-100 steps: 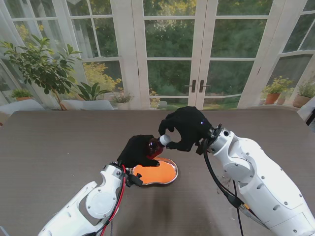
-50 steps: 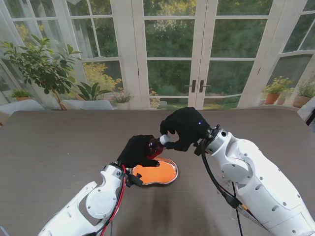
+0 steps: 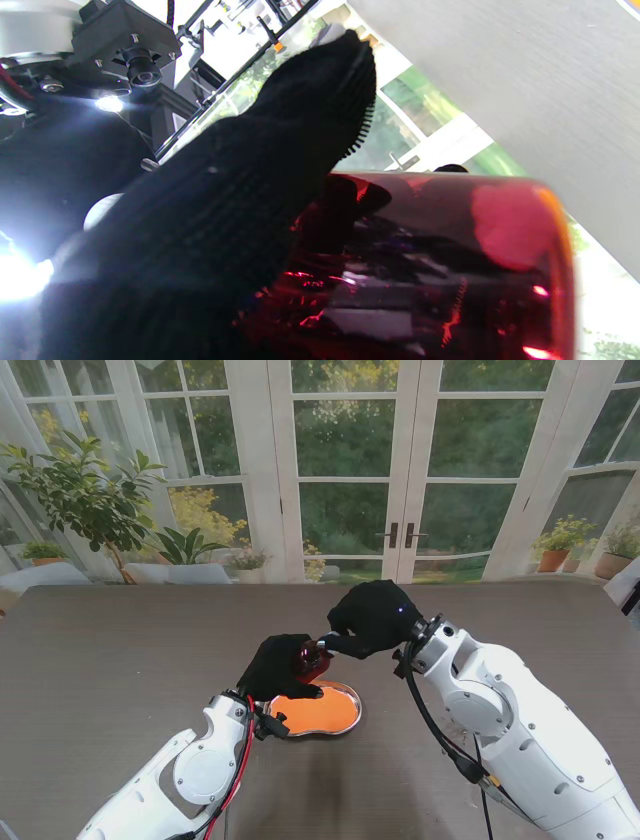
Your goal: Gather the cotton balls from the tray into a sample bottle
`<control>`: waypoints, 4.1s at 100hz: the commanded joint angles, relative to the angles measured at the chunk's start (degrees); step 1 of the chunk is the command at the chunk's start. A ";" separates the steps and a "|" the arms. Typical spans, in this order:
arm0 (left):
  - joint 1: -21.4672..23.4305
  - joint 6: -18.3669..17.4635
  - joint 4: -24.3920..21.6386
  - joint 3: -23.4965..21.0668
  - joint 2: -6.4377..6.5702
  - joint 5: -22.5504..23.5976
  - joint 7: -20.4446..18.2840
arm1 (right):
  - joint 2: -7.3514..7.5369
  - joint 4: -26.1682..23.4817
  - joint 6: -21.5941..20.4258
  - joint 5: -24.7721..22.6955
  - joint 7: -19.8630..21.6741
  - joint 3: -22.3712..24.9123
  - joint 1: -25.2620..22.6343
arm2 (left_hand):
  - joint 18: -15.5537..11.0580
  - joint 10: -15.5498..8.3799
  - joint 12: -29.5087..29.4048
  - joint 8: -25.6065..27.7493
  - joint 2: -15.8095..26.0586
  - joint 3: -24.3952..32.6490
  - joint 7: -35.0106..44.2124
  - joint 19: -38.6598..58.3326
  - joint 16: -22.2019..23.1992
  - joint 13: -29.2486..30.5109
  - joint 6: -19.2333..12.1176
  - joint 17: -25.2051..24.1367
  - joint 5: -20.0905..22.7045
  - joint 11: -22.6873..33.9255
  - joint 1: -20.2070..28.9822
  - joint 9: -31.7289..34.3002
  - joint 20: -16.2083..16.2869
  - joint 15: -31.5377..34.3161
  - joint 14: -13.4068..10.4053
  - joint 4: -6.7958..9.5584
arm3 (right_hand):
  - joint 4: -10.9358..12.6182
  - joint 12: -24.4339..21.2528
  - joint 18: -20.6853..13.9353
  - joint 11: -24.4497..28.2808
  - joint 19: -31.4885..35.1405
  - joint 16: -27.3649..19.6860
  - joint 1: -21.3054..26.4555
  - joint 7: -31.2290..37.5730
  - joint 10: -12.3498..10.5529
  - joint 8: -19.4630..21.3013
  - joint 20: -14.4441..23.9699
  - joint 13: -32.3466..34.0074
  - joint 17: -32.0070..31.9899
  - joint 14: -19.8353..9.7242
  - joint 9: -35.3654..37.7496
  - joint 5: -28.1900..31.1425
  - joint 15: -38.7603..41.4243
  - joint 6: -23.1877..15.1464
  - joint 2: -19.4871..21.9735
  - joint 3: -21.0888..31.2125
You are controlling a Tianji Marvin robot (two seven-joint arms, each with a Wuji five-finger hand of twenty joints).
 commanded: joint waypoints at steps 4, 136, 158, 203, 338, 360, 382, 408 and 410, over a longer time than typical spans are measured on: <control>0.13 -0.23 -0.55 -0.08 -0.28 -0.10 -0.98 | 0.20 -0.60 0.92 -0.94 1.16 -0.24 -0.43 | -1.32 -0.34 1.13 1.81 46.06 5.34 7.56 1.81 0.20 1.96 -7.82 0.03 4.39 0.31 2.56 1.76 0.19 1.21 4.41 -0.17 | 3.91 -0.12 2.86 3.89 6.10 1.35 -0.65 2.84 1.28 1.98 -0.59 -0.18 2.21 -2.36 5.06 3.68 5.35 4.92 5.06 0.42; 0.18 0.07 -0.53 0.08 -0.28 -0.16 -1.03 | -0.72 3.54 -7.85 -2.95 -8.92 1.56 0.53 | -1.31 -0.30 1.15 1.78 46.02 5.46 7.57 1.81 0.23 2.09 -7.86 0.03 4.45 0.31 2.56 1.82 0.20 1.27 4.38 -0.20 | -2.29 -0.90 -4.28 -8.73 -2.95 -6.68 2.27 -9.81 -0.38 -0.53 0.26 0.20 -9.12 -5.76 -13.29 -15.22 -14.94 -4.80 -44.60 18.14; 0.11 -0.03 -0.47 0.12 -0.29 -0.20 -1.04 | -0.86 4.39 -7.33 -4.10 -11.34 0.02 1.05 | -1.27 -0.33 1.16 1.76 45.98 5.43 7.54 1.77 0.23 2.03 -7.79 -0.02 4.40 0.29 2.58 1.79 0.20 1.25 4.36 -0.22 | -2.09 -0.93 -3.59 -8.60 -1.98 -5.20 6.79 -6.97 -0.74 0.58 0.18 0.20 -6.94 -6.12 -10.09 -9.91 -11.66 -4.43 -46.97 19.44; 0.16 -0.13 -0.44 0.09 -0.30 -0.14 -0.96 | -1.04 3.89 -6.36 -2.19 -9.49 -0.39 0.78 | -1.23 -0.27 1.16 1.72 45.92 5.50 7.54 1.77 0.21 2.03 -7.71 0.02 4.47 0.28 2.58 1.79 0.21 1.24 4.35 -0.22 | -5.34 0.15 -1.23 -8.03 1.10 -2.41 5.80 -0.54 -0.43 -7.28 0.23 0.02 -3.87 -4.85 -2.27 -3.89 -4.20 -0.86 -41.59 16.50; 0.21 0.01 -0.47 0.21 -0.29 -0.51 -1.23 | -0.49 0.79 -0.01 -3.52 -7.13 0.45 -0.98 | -1.30 -0.40 1.16 1.62 45.88 5.58 7.52 1.81 0.21 2.14 -7.86 0.07 4.46 0.27 2.47 1.88 0.20 1.27 4.32 -0.33 | 3.54 -0.69 -2.47 -12.91 -0.54 -7.11 -2.90 -13.16 0.93 0.95 1.41 0.03 -8.70 -2.33 -9.73 -18.36 -13.24 -0.61 -5.33 -9.15; 0.09 0.00 -0.34 0.34 -0.30 -0.54 -1.26 | -0.69 2.00 -6.22 -0.67 -5.75 2.18 -0.66 | -1.25 -0.37 1.18 1.63 45.81 5.62 7.54 1.84 0.23 2.20 -7.87 0.10 4.51 0.29 2.44 1.86 0.22 1.30 4.36 -0.34 | -1.21 -1.99 -3.16 -10.84 -1.62 -7.92 -1.60 -9.48 0.34 0.91 1.49 0.09 -10.26 -3.63 -15.17 -21.05 -15.92 -2.51 -31.97 12.18; 0.06 0.02 -0.29 0.42 -0.33 -0.58 -1.23 | -0.76 3.17 -7.63 -1.70 -7.68 1.94 -0.27 | -1.25 -0.35 1.20 1.63 45.80 5.67 7.54 1.84 0.22 2.12 -7.85 0.10 4.55 0.30 2.46 1.87 0.22 1.26 4.35 -0.35 | -2.17 -2.43 -2.50 -10.19 -2.07 -6.75 4.41 -8.67 0.24 -0.14 1.37 0.13 -8.76 -4.61 -13.89 -16.73 -14.36 -4.79 -46.10 17.90; 0.09 0.04 -0.33 0.31 -0.31 -0.41 -1.16 | -1.14 4.30 -7.04 -2.41 -10.74 0.15 0.39 | -1.25 -0.35 1.21 1.63 45.74 5.66 7.52 1.84 0.24 2.08 -7.93 0.10 4.48 0.31 2.44 1.89 0.23 1.28 4.27 -0.38 | -1.98 -2.28 -1.60 -9.81 -0.74 -5.04 8.12 -8.07 -0.08 -0.19 1.12 0.15 -6.10 -5.03 -9.53 -10.71 -10.24 -4.87 -48.28 19.22; 0.10 0.04 -0.33 0.30 -0.31 -0.39 -1.15 | -1.16 4.32 -7.00 -2.37 -10.78 0.07 0.41 | -1.25 -0.31 1.21 1.63 45.70 5.68 7.53 1.84 0.24 2.10 -7.90 0.10 4.48 0.31 2.45 1.89 0.23 1.29 4.26 -0.38 | -1.96 -2.25 -1.52 -9.78 -0.65 -4.95 8.29 -8.03 -0.08 -0.17 1.10 0.16 -5.96 -5.05 -9.22 -10.41 -10.02 -4.63 -48.16 19.23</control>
